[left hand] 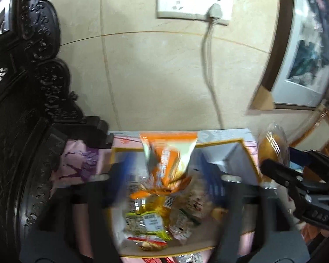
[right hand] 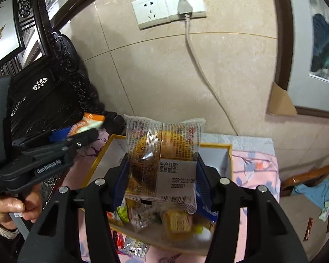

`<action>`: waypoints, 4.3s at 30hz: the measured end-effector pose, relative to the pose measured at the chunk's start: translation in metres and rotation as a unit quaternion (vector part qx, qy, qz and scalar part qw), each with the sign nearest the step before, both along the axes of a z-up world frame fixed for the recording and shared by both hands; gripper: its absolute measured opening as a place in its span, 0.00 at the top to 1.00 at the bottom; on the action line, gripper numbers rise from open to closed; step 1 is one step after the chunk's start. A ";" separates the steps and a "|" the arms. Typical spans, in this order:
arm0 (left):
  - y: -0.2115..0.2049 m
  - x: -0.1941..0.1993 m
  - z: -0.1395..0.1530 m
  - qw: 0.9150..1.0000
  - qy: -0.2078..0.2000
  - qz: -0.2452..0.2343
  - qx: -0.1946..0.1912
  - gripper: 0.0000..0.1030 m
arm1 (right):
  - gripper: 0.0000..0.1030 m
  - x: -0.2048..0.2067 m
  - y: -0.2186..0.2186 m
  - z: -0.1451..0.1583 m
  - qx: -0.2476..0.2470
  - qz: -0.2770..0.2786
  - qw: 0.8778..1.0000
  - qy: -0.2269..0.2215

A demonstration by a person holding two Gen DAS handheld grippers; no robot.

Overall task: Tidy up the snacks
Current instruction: 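Open both grippers to drop the bags into the box, then grasp the red pack with the left gripper while the right grasps the clear biscuit pack, then lift the red pack and biscuit pack over the yellow box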

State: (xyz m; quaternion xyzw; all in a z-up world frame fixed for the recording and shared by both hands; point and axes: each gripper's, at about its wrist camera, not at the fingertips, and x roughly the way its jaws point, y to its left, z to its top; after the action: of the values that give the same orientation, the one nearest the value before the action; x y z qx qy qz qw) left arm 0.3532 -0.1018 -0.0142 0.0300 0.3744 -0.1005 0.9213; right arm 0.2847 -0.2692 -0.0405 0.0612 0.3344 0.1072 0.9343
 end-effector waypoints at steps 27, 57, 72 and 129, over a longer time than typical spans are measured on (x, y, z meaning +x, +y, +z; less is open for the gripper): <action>0.106 -0.158 -0.070 0.995 0.068 0.076 -0.014 0.02 | 0.28 -0.123 0.030 -0.135 0.129 -0.031 0.973 0.189; 0.147 -0.216 -0.113 0.986 0.132 0.098 -0.026 0.02 | 0.33 -0.063 0.121 -0.225 -0.079 -0.038 0.969 0.232; 0.111 -0.200 -0.136 0.985 0.162 0.063 -0.013 0.02 | 0.52 -0.114 0.073 -0.212 -0.073 -0.015 0.973 0.219; 0.012 -0.173 -0.224 0.969 0.241 0.049 -0.010 0.56 | 0.52 -0.181 0.025 -0.185 -0.048 -0.050 0.976 0.207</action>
State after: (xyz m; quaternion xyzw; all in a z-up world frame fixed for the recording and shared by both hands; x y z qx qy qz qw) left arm 0.1804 -0.0897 -0.2379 -0.0224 0.5855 -0.0636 0.8079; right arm 0.1034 -0.2437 -0.2258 0.0538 0.5216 0.0291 0.8510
